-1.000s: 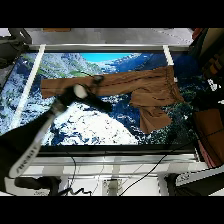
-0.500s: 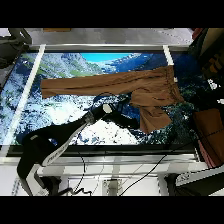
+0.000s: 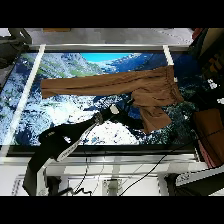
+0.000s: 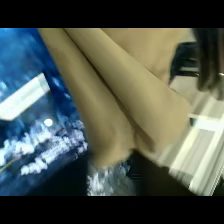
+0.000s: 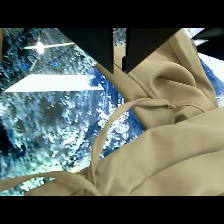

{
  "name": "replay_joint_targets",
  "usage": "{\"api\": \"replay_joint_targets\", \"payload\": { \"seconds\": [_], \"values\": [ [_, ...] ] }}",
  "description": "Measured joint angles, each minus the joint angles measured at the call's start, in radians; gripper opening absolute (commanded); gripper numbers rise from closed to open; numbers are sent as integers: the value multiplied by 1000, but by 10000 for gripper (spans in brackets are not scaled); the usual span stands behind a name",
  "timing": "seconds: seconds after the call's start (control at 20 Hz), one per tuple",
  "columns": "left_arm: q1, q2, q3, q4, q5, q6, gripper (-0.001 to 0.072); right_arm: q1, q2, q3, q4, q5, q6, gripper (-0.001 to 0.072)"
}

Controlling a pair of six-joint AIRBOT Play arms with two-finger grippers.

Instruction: Fold the clothes and pants, and hang the long-sleeved shirts on hangers.

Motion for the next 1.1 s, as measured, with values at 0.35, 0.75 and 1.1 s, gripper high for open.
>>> {"api": "replay_joint_targets", "payload": {
  "seconds": [0.35, 0.75, 1.1],
  "values": [
    [39, -4, 98, 9, -50, 52, 11, 0, 0, 0, 17, 0, 0, 105],
    [409, 266, 134, 384, -436, 42, 11, 0, 0, 0, 19, -1, 0, 104],
    [751, 583, 136, 658, -470, 30, 11, 0, 0, 0, 18, -1, 0, 104]
  ]
}}
